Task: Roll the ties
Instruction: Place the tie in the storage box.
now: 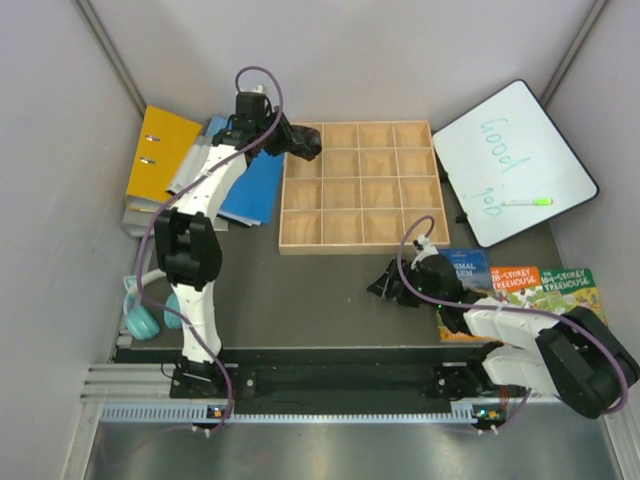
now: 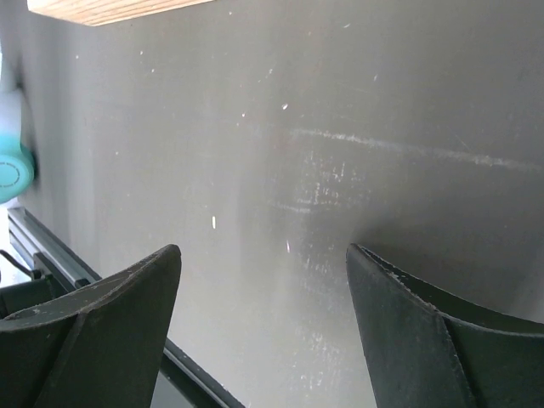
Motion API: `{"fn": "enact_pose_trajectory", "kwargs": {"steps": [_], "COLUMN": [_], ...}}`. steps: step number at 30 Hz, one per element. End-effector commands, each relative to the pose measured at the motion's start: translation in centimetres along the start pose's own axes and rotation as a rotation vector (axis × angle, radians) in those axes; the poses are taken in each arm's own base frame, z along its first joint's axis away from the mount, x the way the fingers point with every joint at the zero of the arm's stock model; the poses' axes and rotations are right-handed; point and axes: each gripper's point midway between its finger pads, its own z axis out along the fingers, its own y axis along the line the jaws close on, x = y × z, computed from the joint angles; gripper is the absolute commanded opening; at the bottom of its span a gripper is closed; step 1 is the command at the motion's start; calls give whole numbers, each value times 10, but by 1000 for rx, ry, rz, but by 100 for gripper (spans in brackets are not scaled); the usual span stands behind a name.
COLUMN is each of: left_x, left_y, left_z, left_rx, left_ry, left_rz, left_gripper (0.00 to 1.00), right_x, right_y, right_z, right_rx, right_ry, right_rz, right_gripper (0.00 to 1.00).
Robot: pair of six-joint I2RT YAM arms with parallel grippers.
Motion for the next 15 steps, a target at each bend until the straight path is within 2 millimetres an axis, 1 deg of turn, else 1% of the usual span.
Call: {"fn": "enact_pose_trajectory", "kwargs": {"steps": [1, 2, 3, 5, 6, 7, 8, 9, 10, 11, 12, 13, 14, 15], "left_x": [-58, -67, -72, -82, -88, -90, -88, -98, -99, -96, -101, -99, -100, -102], "left_y": [-37, -39, -38, -40, -39, -38, -30, -32, -29, -21, -22, -15, -12, -12], "left_z": [8, 15, 18, 28, 30, 34, 46, 46, 51, 63, 64, 75, 80, 83], "left_rx": [177, 203, 213, 253, 276, 288, 292, 334, 346, 352, 378, 367, 365, 375], "left_ry": [-193, -240, -259, -311, -333, -345, -343, -378, -382, -377, -405, -413, -420, -437], "left_rz": [2, 5, -4, 4, -11, -24, -42, -78, -99, -142, -144, -152, -159, -160], "left_gripper": [0, 0, 0, 0, 0, 0, 0, 0, 0, 0, 0, 0, 0, 0], "right_x": [31, 31, 29, 29, 28, 27, 27, 27, 28, 26, 27, 27, 25, 28], "right_y": [-27, -24, -19, -18, -17, -17, -17, -17, -19, -18, -18, -18, -17, -19], "right_z": [-8, -9, -11, -13, -14, -15, -15, -15, -14, -14, -14, -15, -15, -16], "right_rx": [51, 32, 3, -20, -29, -35, -36, -37, -33, -37, -39, -44, -50, -51], "right_ry": [81, 75, 61, 41, 31, 20, 16, 15, 13, 7, 7, -1, -12, -11], "right_rz": [-28, -35, -41, -44, -39, -41, -40, -40, -38, -37, -34, -36, -36, -30], "right_gripper": [80, 80, 80, 80, 80, 81, 81, 81, 80, 80, 80, 80, 80, 80]}}
